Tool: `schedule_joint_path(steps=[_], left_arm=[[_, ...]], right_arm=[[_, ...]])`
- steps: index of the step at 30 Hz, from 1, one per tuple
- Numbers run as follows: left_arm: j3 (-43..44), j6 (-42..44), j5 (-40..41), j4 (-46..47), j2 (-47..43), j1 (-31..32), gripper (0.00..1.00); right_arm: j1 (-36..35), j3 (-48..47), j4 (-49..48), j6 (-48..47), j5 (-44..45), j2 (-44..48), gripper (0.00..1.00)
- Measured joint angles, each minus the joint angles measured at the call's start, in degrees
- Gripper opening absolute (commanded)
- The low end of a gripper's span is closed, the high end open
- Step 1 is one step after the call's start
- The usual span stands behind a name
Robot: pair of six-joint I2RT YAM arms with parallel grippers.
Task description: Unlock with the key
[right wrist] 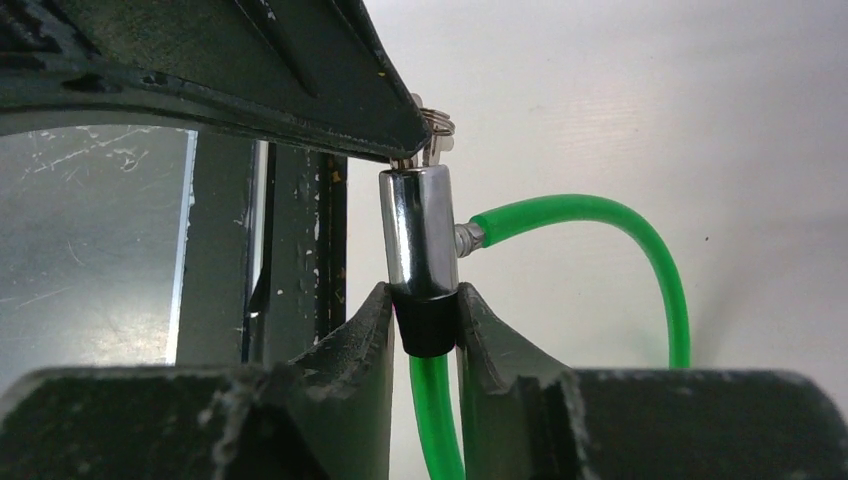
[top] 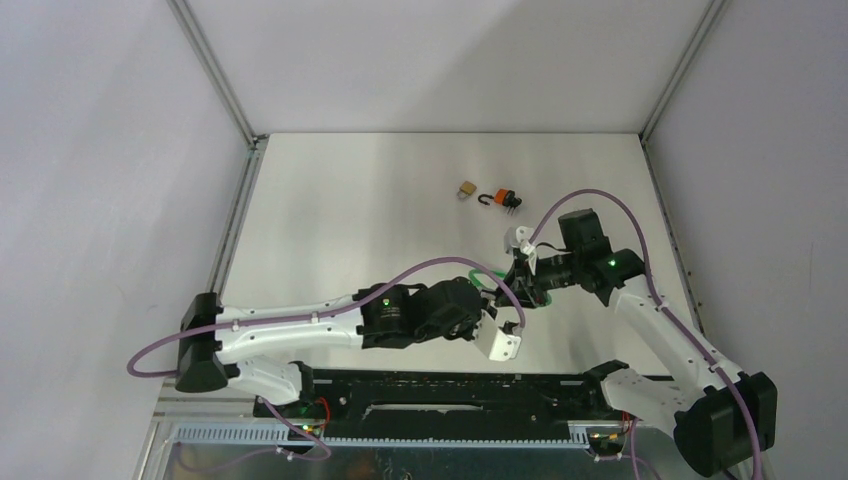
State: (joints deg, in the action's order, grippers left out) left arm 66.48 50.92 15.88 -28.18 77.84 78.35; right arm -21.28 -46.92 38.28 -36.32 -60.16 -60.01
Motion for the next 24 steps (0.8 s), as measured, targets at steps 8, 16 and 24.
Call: schedule_joint_path(steps=[8, 16, 24], left_arm=[[0.87, -1.99, 0.04, -0.87, 1.33, -0.33, 0.00], [1.27, -3.82, -1.60, -1.11, 1.40, -1.09, 0.08], [1.27, -4.52, -2.93, 0.70, 0.24, -2.64, 0.52]], right_arm=[[-0.24, 0.33, -0.50, 0.42, 0.87, 0.11, 0.00], [-0.20, 1.33, -1.11, 0.31, 1.31, 1.70, 0.00], [0.33, 1.73, -1.03, -0.50, 0.81, 3.19, 0.00]])
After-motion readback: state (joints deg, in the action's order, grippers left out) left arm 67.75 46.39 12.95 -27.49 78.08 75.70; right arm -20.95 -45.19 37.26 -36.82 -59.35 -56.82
